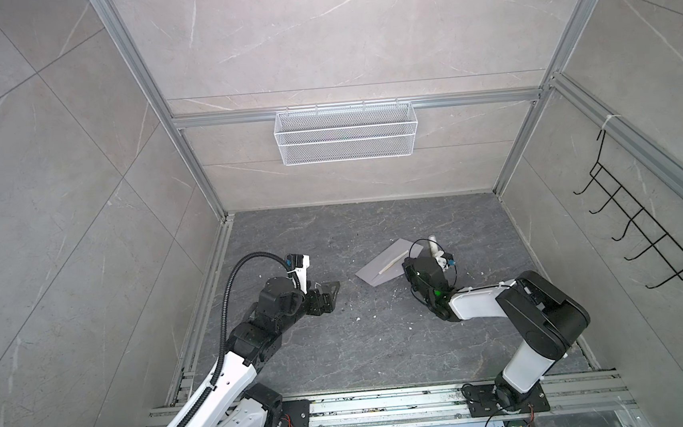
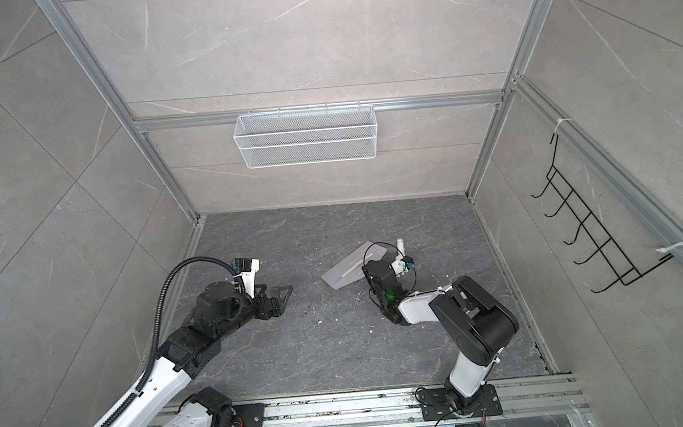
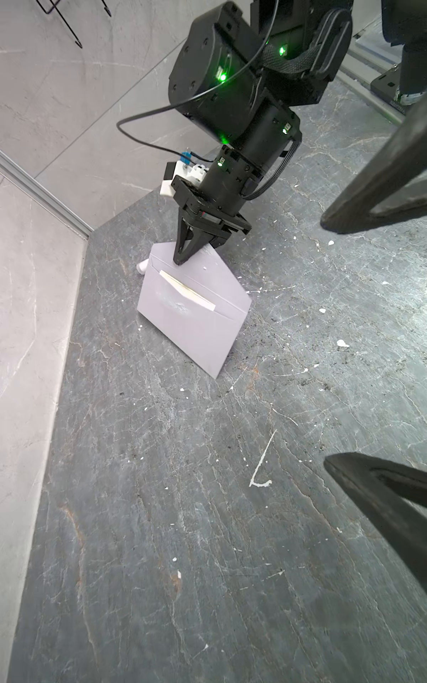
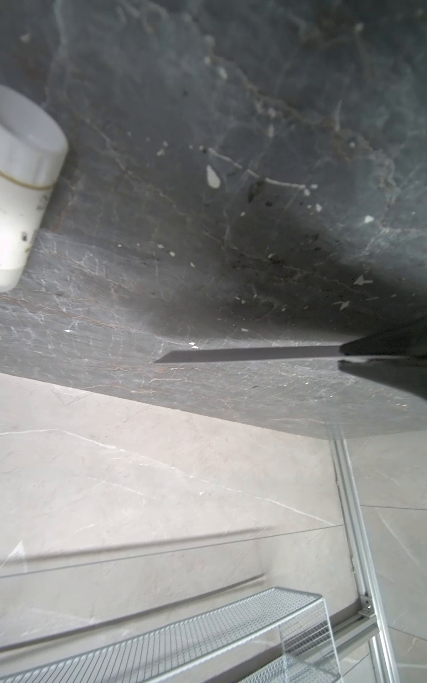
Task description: Place the letter into the envelope and seal it
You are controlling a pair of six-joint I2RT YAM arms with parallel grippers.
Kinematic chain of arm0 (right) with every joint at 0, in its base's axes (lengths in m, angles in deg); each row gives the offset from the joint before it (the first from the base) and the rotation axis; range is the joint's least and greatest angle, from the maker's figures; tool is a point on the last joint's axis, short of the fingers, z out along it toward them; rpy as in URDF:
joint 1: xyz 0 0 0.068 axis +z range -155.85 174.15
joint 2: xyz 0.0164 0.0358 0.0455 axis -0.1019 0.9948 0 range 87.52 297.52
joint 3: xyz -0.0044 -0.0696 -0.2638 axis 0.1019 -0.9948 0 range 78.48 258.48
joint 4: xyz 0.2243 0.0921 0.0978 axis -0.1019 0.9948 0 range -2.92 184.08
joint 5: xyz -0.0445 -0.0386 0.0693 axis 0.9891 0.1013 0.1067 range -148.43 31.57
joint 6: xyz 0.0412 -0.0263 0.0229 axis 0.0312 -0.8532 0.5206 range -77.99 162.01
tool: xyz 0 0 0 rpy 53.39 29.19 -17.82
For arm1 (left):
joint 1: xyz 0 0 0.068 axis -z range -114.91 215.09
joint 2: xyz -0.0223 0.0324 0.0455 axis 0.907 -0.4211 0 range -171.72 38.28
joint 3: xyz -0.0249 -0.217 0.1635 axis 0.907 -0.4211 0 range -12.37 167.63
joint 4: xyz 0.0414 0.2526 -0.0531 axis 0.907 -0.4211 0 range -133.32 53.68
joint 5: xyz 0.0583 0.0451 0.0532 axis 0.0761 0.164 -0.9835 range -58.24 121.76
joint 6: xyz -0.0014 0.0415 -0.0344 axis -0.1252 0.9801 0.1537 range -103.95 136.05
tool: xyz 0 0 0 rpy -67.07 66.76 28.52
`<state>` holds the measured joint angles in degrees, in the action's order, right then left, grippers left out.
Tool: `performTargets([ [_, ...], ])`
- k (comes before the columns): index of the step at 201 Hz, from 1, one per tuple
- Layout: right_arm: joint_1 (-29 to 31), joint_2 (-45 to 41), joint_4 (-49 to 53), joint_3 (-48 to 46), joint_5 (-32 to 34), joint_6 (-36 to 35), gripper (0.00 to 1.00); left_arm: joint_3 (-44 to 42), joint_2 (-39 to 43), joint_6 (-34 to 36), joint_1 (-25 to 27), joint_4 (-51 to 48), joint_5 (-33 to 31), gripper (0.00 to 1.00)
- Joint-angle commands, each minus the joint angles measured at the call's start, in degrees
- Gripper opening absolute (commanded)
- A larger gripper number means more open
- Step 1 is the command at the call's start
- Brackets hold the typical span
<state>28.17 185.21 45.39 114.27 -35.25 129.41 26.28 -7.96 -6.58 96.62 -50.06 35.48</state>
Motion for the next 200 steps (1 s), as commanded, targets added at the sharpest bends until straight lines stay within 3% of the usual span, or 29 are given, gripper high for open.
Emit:
performTargets([
  [1, 2.29, 2.86, -0.67, 0.21, 8.94, 8.89, 0.00, -0.05, -0.23, -0.83, 0.10, 2.55, 1.61, 0.94],
  [40, 5.62, 7.94, 3.55, 2.73, 9.75, 18.88, 0.03, -0.24, -1.38, -0.93, 0.11, 3.19, 1.90, 0.94],
  [61, 6.64, 10.11, 3.31, 3.41, 7.87, 20.62, 0.20, -0.08, -2.34, -0.82, 0.11, 3.41, 2.25, 0.94],
  [88, 7.02, 10.69, 2.58, 2.42, 5.47, 20.44, 0.56, 0.19, -3.07, -0.30, 0.11, 3.52, 2.52, 0.94],
  [118, 7.01, 7.83, 1.41, -1.52, 4.64, 18.42, 0.74, 0.78, -3.91, 1.05, 0.35, 4.15, 3.19, 0.93],
  [150, 6.89, 1.68, -0.97, -7.32, 6.52, 12.13, 0.82, 3.26, -7.83, 2.91, 1.15, 4.41, 5.39, 0.89],
  [171, 5.83, -2.65, -0.75, -9.25, 6.33, 3.72, 0.85, 5.52, -12.22, 4.87, 3.98, 5.01, 4.81, 0.88],
  [200, 1.18, -8.34, 3.91, -8.80, -0.56, -8.76, 0.89, 9.90, -19.27, 9.76, 10.00, 4.87, 1.02, 0.88],
])
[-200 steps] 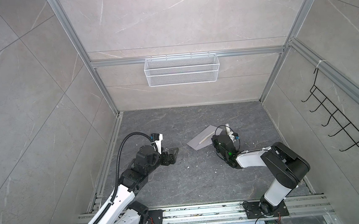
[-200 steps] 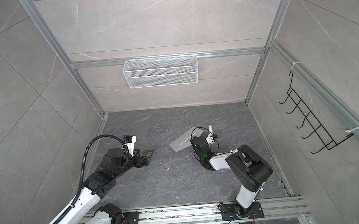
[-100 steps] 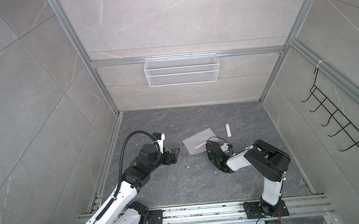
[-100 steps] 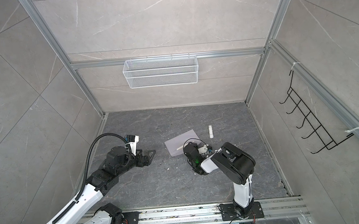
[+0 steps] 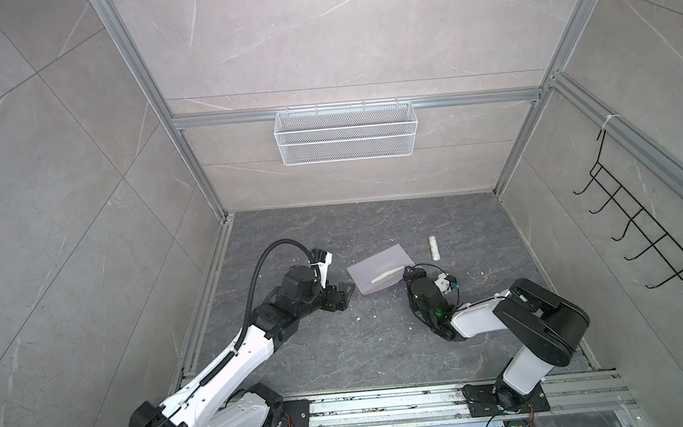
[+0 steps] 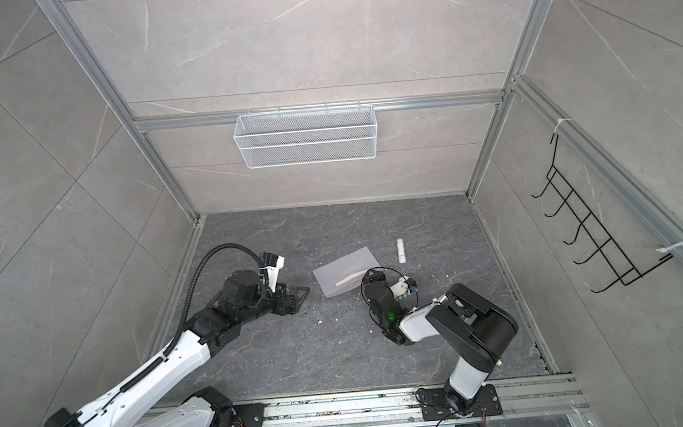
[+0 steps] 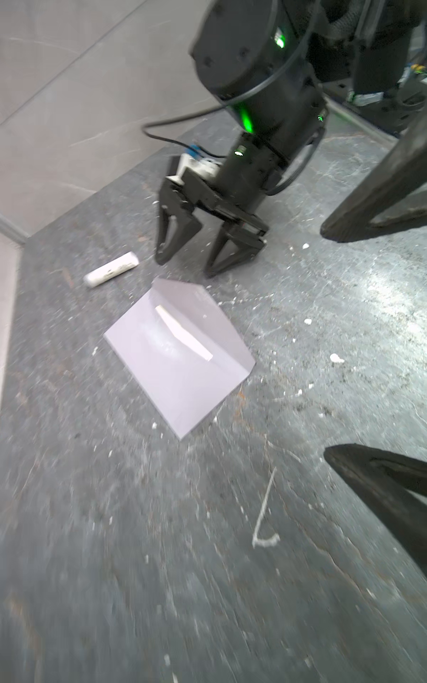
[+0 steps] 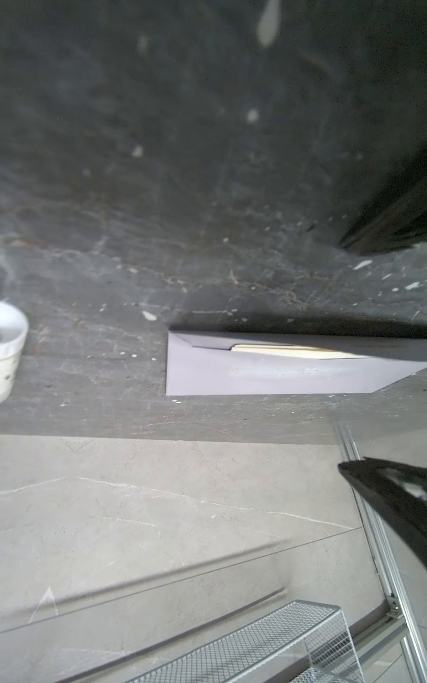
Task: Place the letter into the envelope and seal it
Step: 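Move the left gripper over the envelope while the right approaches the glue stick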
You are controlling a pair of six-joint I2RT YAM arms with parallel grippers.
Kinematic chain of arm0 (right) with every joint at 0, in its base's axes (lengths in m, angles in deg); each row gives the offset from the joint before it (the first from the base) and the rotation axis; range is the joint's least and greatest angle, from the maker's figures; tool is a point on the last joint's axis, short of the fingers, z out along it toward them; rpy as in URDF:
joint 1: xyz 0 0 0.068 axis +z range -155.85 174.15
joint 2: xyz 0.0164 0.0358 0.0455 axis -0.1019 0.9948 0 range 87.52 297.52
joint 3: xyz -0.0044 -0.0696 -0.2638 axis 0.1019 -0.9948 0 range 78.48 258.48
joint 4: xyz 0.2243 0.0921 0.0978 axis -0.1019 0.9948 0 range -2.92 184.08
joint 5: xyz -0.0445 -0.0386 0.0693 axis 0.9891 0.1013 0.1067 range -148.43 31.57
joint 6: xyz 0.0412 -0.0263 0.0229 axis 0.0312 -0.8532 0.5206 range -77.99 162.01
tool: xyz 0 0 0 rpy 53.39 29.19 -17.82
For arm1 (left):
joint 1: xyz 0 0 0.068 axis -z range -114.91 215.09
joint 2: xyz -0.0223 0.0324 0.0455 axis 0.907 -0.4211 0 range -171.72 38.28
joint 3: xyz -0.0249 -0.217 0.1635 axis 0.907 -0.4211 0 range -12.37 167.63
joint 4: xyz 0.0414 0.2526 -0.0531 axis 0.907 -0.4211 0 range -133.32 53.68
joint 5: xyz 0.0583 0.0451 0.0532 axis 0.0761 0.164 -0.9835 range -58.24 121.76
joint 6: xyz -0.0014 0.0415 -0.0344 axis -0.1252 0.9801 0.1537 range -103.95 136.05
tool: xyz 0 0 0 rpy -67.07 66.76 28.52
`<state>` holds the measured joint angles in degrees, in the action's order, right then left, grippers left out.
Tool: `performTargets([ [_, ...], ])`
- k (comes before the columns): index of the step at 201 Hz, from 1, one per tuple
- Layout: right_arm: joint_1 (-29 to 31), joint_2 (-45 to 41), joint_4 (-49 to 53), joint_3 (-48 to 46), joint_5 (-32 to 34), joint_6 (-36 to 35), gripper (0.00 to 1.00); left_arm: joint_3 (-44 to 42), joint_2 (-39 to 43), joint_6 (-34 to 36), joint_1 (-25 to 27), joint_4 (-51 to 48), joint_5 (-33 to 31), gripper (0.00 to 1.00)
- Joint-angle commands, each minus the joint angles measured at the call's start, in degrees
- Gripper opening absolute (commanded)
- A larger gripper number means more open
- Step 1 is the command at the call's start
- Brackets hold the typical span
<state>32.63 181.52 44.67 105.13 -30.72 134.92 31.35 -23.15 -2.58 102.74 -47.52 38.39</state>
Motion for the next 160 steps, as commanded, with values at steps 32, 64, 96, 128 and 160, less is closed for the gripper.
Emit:
performTargets([
  [32, -10.22, -11.22, 13.84, 2.67, -13.49, -29.86, 0.94, 10.83, -13.38, 10.70, 8.34, 1.16, -3.70, 0.82],
  [64, -15.04, -18.23, 32.26, 8.68, -15.31, -45.26, 0.96, 17.51, -22.79, 15.80, 12.95, -0.50, -7.49, 0.77],
  [96, -18.91, -22.79, 41.41, 11.28, -16.25, -54.47, 0.99, 24.99, -32.46, 19.47, 16.10, -2.75, -10.17, 0.71],
  [128, -22.90, -25.33, 45.52, 10.87, -18.65, -57.79, 1.00, 31.90, -41.09, 22.03, 17.62, -5.19, -12.99, 0.64],
  [160, -26.59, -27.41, 45.80, 8.60, -22.18, -58.43, 1.00, 36.35, -47.24, 23.28, 17.72, -6.16, -15.06, 0.60],
])
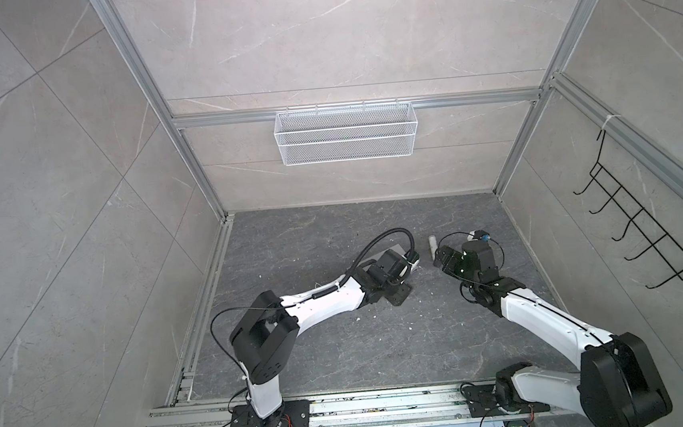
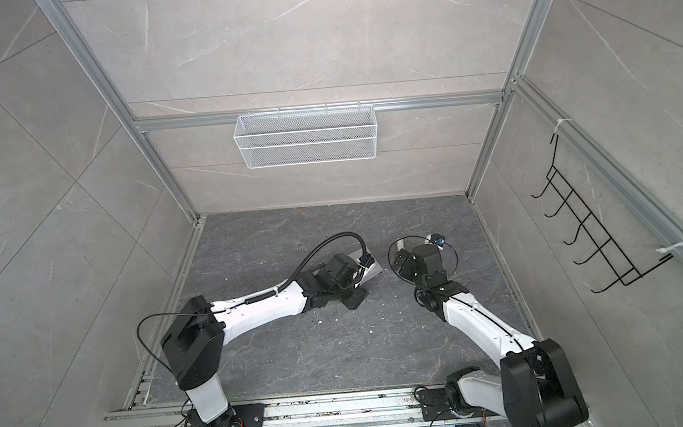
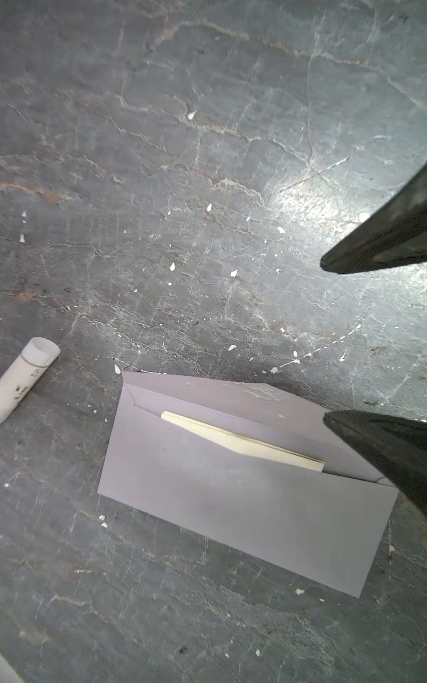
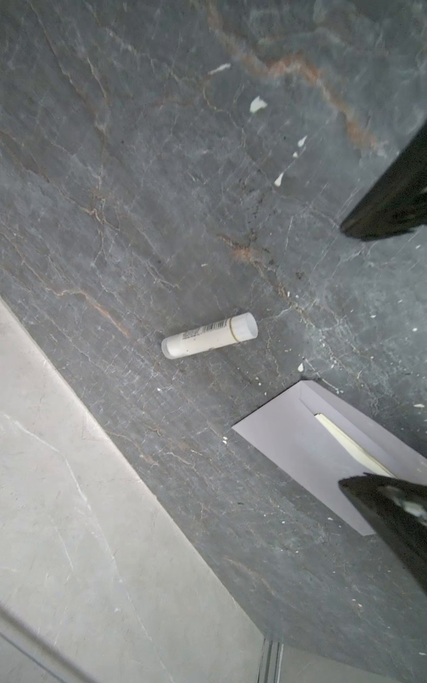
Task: Place the letter into the envelope and seal it
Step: 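Move the left gripper over the envelope while the right approaches the glue stick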
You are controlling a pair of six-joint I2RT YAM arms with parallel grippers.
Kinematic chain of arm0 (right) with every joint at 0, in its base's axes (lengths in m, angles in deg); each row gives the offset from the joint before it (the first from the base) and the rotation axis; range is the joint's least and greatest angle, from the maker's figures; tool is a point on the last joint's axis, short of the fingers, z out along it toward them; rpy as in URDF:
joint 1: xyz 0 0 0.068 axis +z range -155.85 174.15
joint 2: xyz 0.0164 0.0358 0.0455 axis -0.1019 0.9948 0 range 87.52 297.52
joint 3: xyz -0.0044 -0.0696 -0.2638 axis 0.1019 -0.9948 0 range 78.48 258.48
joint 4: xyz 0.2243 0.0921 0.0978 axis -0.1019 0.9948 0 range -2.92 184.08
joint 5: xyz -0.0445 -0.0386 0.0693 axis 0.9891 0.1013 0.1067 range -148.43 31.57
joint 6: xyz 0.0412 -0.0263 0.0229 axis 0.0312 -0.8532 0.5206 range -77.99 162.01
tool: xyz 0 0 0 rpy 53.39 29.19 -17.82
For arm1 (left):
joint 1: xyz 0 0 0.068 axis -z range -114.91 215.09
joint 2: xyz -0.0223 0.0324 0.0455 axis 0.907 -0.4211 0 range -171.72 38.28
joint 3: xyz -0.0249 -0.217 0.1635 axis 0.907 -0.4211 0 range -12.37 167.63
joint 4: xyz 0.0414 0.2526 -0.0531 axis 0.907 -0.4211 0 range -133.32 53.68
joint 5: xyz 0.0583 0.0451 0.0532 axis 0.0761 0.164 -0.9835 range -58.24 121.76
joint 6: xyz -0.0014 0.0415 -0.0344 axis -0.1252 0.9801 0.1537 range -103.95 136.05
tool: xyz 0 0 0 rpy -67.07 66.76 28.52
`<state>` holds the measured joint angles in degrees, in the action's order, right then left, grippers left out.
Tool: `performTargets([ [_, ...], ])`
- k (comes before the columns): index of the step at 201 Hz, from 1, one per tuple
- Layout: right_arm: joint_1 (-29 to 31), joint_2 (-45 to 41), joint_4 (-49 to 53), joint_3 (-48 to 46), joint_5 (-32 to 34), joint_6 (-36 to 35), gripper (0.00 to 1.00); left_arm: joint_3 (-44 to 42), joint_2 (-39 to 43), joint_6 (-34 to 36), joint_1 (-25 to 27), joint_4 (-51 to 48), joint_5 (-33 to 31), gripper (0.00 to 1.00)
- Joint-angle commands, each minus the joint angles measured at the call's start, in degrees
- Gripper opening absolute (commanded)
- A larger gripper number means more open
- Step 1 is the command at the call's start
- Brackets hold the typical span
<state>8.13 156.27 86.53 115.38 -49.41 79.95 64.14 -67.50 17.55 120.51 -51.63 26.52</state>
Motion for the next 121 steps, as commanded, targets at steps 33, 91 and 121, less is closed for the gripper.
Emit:
performTargets([
  [33, -4.39, -2.60, 3.62, -2.87, -5.78, -3.06, 1.00, 7.10, -7.67, 3.50, -0.05, -3.20, -5.79, 0.53],
  [91, -5.33, -2.35, 2.93, -3.19, -7.70, -2.25, 1.00, 9.85, -12.55, 5.50, -0.14, -2.79, -8.86, 0.37],
  [121, -5.60, -2.73, 3.02, -3.48, -7.87, -2.13, 0.99, 10.35, -14.24, 6.63, -0.14, -1.88, -10.75, 0.27],
])
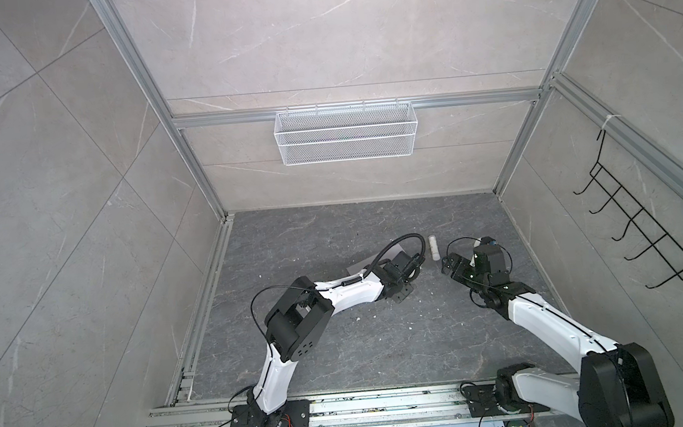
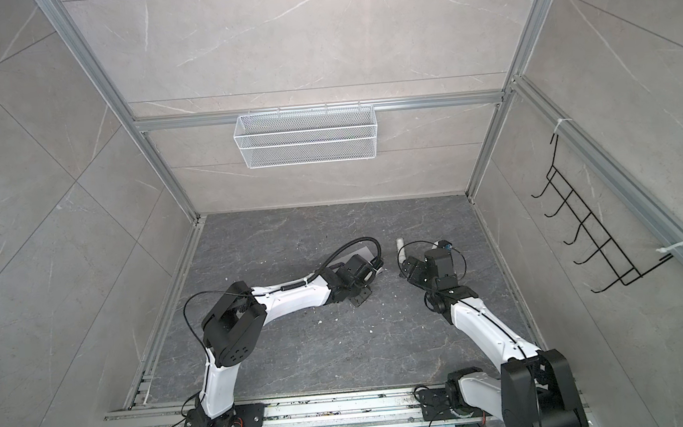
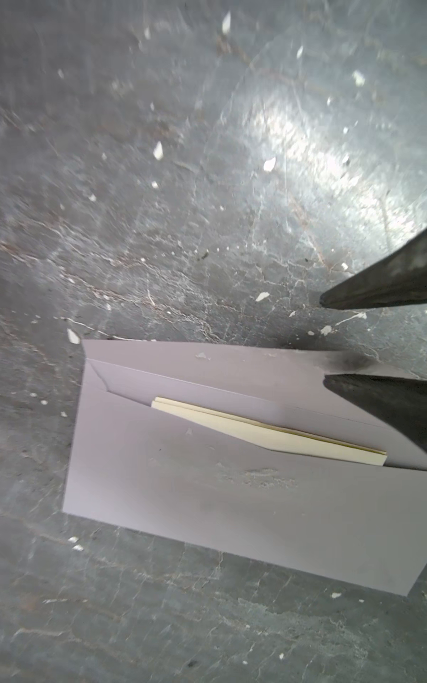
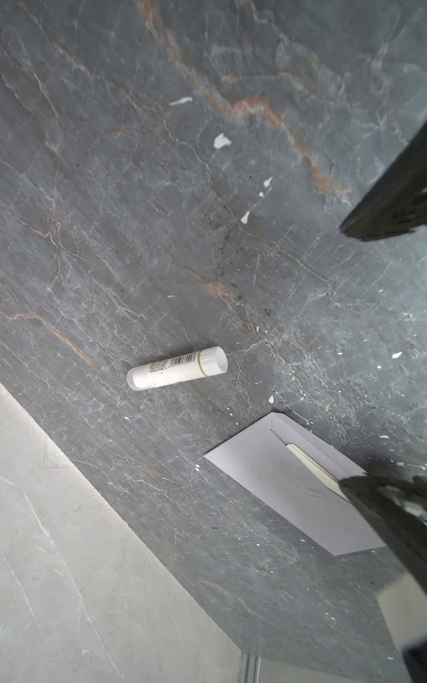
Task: Place the letter into the envelope and seal it
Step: 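Move the left gripper over the envelope while the right approaches the glue stick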
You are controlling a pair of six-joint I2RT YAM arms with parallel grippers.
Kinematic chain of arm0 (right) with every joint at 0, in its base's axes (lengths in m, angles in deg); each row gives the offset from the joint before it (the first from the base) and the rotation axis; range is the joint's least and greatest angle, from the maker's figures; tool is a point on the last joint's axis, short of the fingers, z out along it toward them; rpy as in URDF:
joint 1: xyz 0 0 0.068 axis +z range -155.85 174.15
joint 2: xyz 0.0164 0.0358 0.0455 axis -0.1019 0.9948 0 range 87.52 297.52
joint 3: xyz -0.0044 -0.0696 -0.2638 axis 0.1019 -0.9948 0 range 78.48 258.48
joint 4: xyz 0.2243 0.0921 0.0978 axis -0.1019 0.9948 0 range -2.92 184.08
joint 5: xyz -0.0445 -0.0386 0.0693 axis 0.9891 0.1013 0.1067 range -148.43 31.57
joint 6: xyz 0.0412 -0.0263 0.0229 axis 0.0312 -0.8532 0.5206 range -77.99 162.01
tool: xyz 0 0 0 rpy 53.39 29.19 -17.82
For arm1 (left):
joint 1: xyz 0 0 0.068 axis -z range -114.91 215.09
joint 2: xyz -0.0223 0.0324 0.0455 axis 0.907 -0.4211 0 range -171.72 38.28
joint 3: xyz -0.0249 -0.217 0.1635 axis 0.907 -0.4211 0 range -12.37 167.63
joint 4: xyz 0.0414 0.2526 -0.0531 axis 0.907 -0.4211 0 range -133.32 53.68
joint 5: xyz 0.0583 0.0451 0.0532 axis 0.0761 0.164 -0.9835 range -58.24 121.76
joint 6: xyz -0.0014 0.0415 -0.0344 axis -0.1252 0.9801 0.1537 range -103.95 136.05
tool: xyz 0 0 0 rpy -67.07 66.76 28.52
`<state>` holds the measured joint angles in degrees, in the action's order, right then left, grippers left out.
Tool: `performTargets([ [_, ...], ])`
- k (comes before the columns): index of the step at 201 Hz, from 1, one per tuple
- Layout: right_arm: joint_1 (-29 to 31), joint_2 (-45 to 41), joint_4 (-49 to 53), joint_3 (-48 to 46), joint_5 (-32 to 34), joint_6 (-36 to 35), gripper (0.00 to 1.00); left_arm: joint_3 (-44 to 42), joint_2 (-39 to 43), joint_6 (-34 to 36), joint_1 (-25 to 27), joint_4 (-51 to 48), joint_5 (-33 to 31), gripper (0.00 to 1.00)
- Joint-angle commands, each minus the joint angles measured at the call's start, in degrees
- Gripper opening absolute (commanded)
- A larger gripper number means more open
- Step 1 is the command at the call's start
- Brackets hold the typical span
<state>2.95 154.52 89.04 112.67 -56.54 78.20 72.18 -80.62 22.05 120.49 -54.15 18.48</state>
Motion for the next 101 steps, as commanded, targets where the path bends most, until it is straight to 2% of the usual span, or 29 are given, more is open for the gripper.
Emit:
performTargets([
  [1, -0.34, -0.95, 0.50, -0.78, -0.75, -0.39, 1.00, 2.34, -1.15, 2.15, -0.16, 0.70, -2.80, 0.26],
  [24, -0.45, -1.04, 0.77, -0.88, -0.83, -0.17, 1.00, 2.90, -2.20, 2.60, -0.20, 0.89, -3.24, 0.08],
  [47, -0.56, -1.65, 1.36, -0.83, -0.82, -0.41, 1.00, 2.22, -1.55, 3.24, -0.20, 1.62, -2.87, 0.00],
  [101, -0.71, -2.85, 2.41, -0.79, -0.75, -0.65, 0.99, -1.87, 3.54, 9.86, -0.20, 5.53, 0.24, 0.00],
])
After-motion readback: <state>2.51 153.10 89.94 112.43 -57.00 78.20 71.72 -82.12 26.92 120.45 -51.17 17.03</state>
